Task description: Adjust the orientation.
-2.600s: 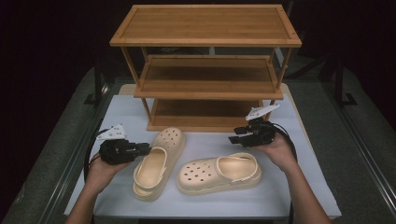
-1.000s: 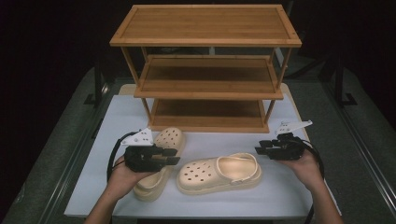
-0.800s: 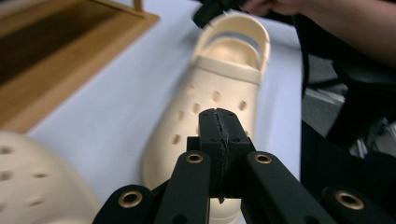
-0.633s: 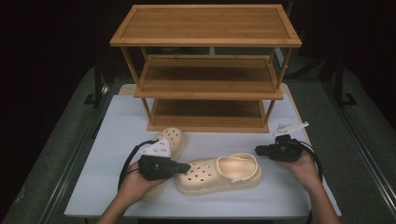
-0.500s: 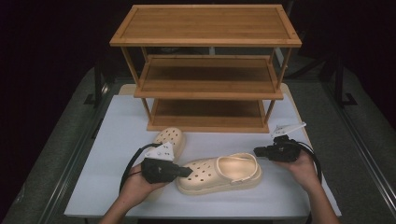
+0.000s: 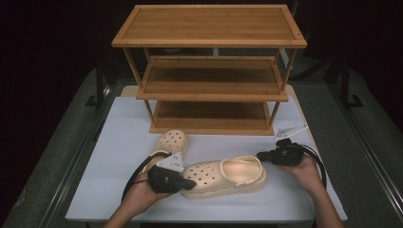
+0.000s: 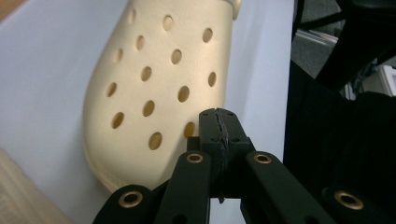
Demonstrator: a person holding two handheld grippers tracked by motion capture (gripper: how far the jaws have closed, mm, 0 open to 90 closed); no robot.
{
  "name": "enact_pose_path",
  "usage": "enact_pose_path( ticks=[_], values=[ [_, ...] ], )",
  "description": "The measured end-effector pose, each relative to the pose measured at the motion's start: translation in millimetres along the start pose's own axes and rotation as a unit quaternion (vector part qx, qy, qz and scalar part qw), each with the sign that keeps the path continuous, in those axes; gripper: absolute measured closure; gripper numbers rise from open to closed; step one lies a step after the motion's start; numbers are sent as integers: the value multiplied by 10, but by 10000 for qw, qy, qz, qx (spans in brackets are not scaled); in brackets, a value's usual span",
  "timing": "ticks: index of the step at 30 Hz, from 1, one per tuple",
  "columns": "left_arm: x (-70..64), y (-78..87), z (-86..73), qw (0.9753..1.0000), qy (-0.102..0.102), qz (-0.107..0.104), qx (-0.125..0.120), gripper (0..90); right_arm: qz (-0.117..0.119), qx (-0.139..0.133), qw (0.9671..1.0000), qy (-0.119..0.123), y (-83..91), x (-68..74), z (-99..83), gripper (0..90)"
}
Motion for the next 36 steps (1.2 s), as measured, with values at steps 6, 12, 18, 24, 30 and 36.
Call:
enact_pose_path(
  ticks=[6, 12, 18, 24, 30, 36],
  values=[
    [15, -7, 9, 10000, 79, -44, 31, 900, 136, 151, 9998, 48, -56, 50, -33, 870],
    [63, -9, 44, 9997, 2, 67, 220, 900, 197, 180, 9996, 51, -53, 89, -59, 888],
    [128, -43, 119, 9994, -80, 68, 317, 900, 205, 176, 9996, 40, -18, 118, -119, 894],
    [144, -39, 136, 9993, -79, 134, 333, 900, 221, 213, 9995, 52, 24, 173, -172, 895],
    [95, -52, 30, 9987, -35, 43, 515, 900, 257, 168, 9995, 37, 46, 212, -239, 897],
    [161, -50, 39, 9982, -16, 282, 523, 900, 306, 248, 9991, 130, 73, 301, -302, 897]
  ],
)
Point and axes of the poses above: each handheld gripper's, and its own axes: y roughly backward along the jaws, z roughly out of its top, x roughly to its left, the point moved 6 cm from there along -y, roughly forward along the jaws, and after that the axes turned 8 degrees about -y, right-handed, at the moved point
